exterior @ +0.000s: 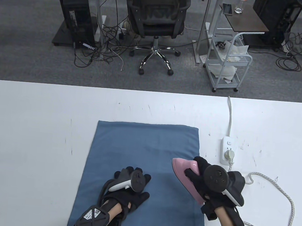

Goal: Iron pillowcase with electric iron on table

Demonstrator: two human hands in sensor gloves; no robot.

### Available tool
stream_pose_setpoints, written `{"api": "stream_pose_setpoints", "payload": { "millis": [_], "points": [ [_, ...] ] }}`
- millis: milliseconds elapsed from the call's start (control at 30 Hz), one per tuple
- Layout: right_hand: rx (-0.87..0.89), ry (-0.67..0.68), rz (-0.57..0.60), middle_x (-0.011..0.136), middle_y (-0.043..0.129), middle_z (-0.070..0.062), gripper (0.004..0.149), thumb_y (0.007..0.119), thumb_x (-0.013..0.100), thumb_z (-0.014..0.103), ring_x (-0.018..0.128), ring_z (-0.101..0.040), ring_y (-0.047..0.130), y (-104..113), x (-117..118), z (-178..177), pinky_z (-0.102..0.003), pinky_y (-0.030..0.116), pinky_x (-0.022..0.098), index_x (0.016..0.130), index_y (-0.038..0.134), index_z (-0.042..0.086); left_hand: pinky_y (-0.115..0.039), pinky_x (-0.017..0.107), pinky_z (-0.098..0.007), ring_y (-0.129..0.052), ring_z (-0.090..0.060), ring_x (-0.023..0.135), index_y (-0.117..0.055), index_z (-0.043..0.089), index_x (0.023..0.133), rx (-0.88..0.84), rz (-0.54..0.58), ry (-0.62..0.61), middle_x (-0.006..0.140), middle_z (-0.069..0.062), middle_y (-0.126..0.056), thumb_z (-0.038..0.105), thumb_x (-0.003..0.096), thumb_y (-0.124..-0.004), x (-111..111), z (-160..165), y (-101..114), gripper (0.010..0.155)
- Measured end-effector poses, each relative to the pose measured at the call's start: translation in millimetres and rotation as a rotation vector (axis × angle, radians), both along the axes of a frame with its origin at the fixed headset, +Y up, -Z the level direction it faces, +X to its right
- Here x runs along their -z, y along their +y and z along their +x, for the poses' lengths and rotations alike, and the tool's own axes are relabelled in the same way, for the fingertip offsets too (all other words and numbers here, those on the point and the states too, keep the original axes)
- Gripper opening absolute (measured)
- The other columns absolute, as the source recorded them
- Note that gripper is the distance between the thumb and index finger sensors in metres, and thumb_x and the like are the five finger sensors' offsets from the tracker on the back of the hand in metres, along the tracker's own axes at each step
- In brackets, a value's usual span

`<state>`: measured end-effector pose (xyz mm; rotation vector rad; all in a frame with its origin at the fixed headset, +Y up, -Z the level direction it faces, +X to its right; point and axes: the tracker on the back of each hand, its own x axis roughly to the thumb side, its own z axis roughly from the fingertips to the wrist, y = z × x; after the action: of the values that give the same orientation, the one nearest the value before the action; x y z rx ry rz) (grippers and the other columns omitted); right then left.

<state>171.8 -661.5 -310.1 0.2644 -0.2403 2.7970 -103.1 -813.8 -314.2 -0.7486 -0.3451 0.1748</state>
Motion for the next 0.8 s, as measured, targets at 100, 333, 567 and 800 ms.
{"api": "stream_pose_setpoints", "payload": {
  "millis": [100, 333, 567, 800],
  "points": [
    [-0.083, 0.047, -0.042, 0.05, 0.095, 0.006, 0.063, 0.075, 0.046, 0.053, 0.027, -0.008, 0.098, -19, 10, -22, -0.037, 0.092, 0.037, 0.094, 0.071, 0.013, 0.015, 0.06, -0.066, 0.034, -0.031, 0.091, 0.014, 0.045, 0.096, 0.0, -0.001, 0.0, 0.099, 0.006, 0.033, 0.063, 0.0482, -0.037, -18, -2, 0, 0.073],
    [-0.264, 0.155, -0.092, 0.05, 0.095, 0.006, 0.063, 0.075, 0.046, 0.054, 0.027, -0.008, 0.098, -53, 24, -63, -0.037, 0.092, 0.036, 0.093, 0.071, 0.013, 0.016, 0.06, -0.066, 0.036, -0.031, 0.09, 0.016, 0.045, 0.096, 0.004, -0.004, -0.015, 0.099, 0.005, 0.034, 0.063, 0.0484, -0.036, -33, -2, -1, 0.073],
    [-0.384, 0.189, -0.083, 0.049, 0.095, 0.007, 0.064, 0.073, 0.046, 0.054, 0.026, -0.007, 0.097, -64, 37, -76, -0.036, 0.092, 0.036, 0.094, 0.071, 0.013, 0.016, 0.06, -0.066, 0.036, -0.032, 0.09, 0.016, 0.045, 0.096, 0.004, -0.006, -0.02, 0.099, 0.004, 0.035, 0.063, 0.0482, -0.036, -33, -1, -1, 0.073],
    [-0.401, 0.021, -0.103, 0.049, 0.094, 0.006, 0.065, 0.072, 0.045, 0.054, 0.026, -0.008, 0.096, -64, 88, -69, -0.037, 0.091, 0.036, 0.095, 0.069, 0.012, 0.016, 0.06, -0.067, 0.036, -0.032, 0.09, 0.017, 0.045, 0.096, 0.005, -0.006, -0.023, 0.098, 0.004, 0.035, 0.063, 0.0482, -0.036, -32, -1, -1, 0.073]
  ]
}}
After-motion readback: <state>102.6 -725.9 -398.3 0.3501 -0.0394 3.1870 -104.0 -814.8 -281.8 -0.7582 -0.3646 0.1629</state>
